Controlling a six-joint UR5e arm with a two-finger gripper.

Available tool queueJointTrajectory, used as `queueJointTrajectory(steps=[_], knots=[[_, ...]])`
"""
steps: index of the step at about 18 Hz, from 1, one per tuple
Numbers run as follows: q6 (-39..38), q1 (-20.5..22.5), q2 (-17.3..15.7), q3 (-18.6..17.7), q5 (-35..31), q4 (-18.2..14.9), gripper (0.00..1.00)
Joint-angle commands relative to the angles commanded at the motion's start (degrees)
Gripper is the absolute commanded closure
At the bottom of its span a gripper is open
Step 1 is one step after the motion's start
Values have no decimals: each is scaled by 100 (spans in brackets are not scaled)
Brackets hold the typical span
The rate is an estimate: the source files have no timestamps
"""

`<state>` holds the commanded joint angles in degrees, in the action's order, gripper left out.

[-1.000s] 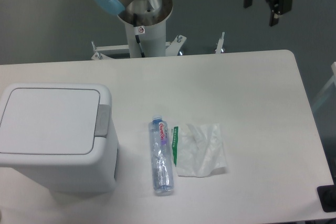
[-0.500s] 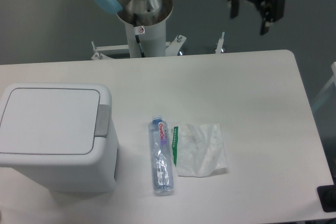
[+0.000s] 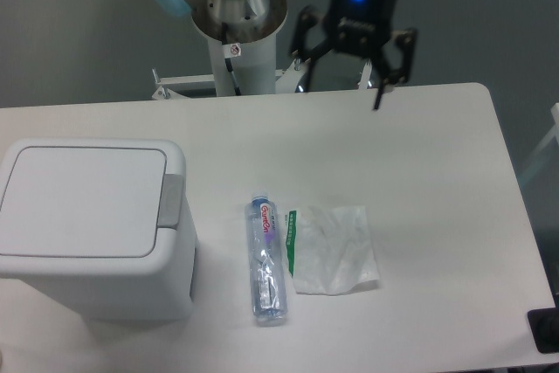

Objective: Open the trash can
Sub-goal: 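Move the gripper down toward the white trash can lid, then lower the open gripper beside the trash can's lid edge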

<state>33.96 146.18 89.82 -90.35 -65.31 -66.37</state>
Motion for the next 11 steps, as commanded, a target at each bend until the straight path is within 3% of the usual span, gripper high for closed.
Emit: queueJointTrajectory(steps=[2, 5, 9, 11], knots=[[-547, -290, 132, 0, 9, 430, 0], [-1284, -616, 290, -9, 0, 608, 0], [-1805, -924, 519, 0, -8, 1187, 0], [-1832, -977, 598, 9, -9, 1258, 0]])
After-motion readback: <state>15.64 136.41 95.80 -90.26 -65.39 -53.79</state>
